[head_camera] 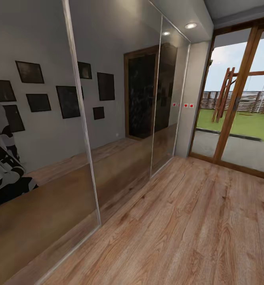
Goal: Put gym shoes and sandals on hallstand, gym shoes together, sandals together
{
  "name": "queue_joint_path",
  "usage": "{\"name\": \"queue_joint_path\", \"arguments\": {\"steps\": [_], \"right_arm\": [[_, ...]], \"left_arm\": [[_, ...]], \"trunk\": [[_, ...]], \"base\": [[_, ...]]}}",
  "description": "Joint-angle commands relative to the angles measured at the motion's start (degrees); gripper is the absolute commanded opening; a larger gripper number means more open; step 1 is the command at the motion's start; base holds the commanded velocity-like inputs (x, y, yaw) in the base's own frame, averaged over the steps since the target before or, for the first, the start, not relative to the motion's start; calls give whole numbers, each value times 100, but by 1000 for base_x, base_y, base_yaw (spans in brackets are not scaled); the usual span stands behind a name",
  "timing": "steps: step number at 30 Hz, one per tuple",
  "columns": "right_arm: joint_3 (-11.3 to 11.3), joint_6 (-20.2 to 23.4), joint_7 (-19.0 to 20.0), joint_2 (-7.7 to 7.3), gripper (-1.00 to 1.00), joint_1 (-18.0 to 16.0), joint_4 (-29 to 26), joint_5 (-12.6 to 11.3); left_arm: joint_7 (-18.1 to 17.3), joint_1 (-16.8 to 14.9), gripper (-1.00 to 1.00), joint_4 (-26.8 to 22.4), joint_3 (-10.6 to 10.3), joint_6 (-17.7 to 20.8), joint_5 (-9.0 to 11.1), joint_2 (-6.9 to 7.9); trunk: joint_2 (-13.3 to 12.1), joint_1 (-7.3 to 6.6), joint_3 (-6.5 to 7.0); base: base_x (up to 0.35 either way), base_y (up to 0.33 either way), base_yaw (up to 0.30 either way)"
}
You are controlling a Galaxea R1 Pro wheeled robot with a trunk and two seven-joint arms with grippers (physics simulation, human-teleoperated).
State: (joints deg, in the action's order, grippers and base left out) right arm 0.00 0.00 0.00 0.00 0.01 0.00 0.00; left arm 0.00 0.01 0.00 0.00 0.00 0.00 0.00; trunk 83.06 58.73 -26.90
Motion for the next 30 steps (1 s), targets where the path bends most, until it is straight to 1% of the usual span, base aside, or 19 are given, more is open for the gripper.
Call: {"name": "queue_joint_path", "arguments": {"steps": [1,2,5,9,17,22,26,30], "right_arm": [[0,0,0,0,100,-1,0,0],[2,-10,-17,33,100,-18,-33,16],[5,-9,-20,130,100,-18,-97,17],[12,-41,-25,177,100,-18,-153,17],[17,-139,-26,176,100,-18,-392,18],[11,-231,-32,176,100,-18,-409,18],[10,-360,-34,124,100,-18,-434,24],[9,-488,-35,-3,100,-18,-545,20]], "left_arm": [[0,-1,100,0,0,0,0,0],[9,-6,100,7,3,-9,15,-20],[9,-5,100,9,-4,-9,1,-19],[9,-4,100,-12,17,-31,-12,-14],[9,-3,100,-30,23,-68,-18,-9],[15,-15,100,-170,18,-176,-18,16],[35,-17,100,-299,21,-304,-19,66],[62,-22,100,-429,28,-433,-12,128]], "trunk": [[2,0,-3],[2,0,-3],[2,0,-3],[2,0,-3],[2,0,-3],[2,0,-3],[2,0,-3],[2,0,-3]], "base": [[0,0,0],[0,0,0],[0,0,0],[0,0,0],[0,0,0],[0,0,0],[0,0,0],[0,0,0]]}}
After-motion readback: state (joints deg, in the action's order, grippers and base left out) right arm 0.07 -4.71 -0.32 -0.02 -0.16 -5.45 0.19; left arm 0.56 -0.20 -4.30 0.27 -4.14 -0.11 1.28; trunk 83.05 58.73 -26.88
